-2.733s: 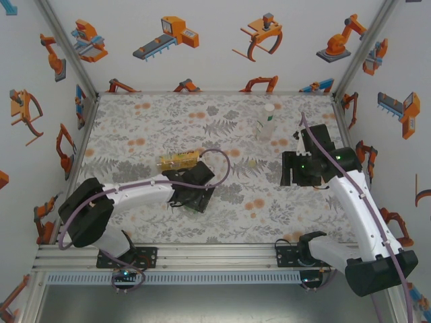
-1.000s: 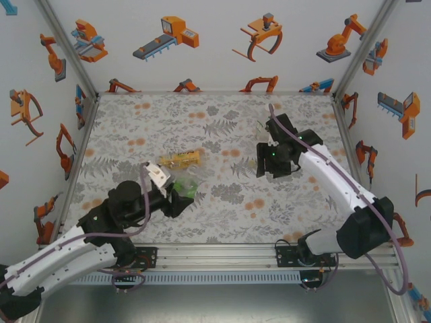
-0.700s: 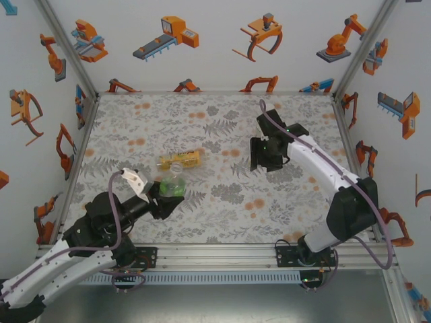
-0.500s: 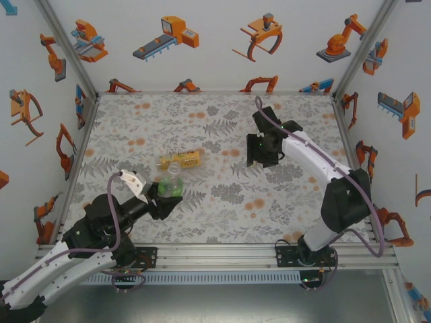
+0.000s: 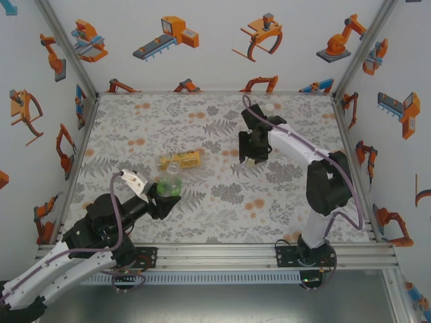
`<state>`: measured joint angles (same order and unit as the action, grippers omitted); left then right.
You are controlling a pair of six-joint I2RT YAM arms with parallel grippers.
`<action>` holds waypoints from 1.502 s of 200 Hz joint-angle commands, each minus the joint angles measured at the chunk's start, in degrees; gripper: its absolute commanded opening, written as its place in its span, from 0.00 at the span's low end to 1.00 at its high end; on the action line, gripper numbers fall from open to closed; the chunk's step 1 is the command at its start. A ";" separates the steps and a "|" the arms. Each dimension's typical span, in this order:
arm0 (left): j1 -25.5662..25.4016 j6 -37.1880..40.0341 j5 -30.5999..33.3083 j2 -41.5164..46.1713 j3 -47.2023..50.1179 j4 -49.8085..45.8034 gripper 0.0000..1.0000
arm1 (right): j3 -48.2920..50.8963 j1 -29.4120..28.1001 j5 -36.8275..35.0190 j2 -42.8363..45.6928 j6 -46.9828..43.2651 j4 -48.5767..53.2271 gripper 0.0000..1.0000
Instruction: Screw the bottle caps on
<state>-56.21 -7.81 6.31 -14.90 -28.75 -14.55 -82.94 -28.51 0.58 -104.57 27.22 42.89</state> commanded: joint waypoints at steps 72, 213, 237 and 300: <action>0.30 -1.33 1.28 3.24 -2.46 -5.28 0.00 | -14.04 -7.45 -1.47 -13.64 0.69 0.86 0.52; 0.31 -1.77 3.92 6.07 -2.36 -8.15 0.00 | -17.35 -8.14 0.12 -19.77 0.94 0.35 0.48; 0.31 -1.94 4.81 6.65 -2.36 -8.47 0.00 | -17.52 -8.23 0.21 -20.14 0.88 0.36 0.46; 0.32 -1.94 5.39 7.25 -2.05 -8.57 0.00 | -17.79 -8.22 -0.30 -21.01 0.77 1.11 0.46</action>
<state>-56.21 -8.75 10.98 -8.14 -29.67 -23.38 -99.15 -36.21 0.58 -124.86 27.24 42.76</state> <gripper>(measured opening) 0.524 0.463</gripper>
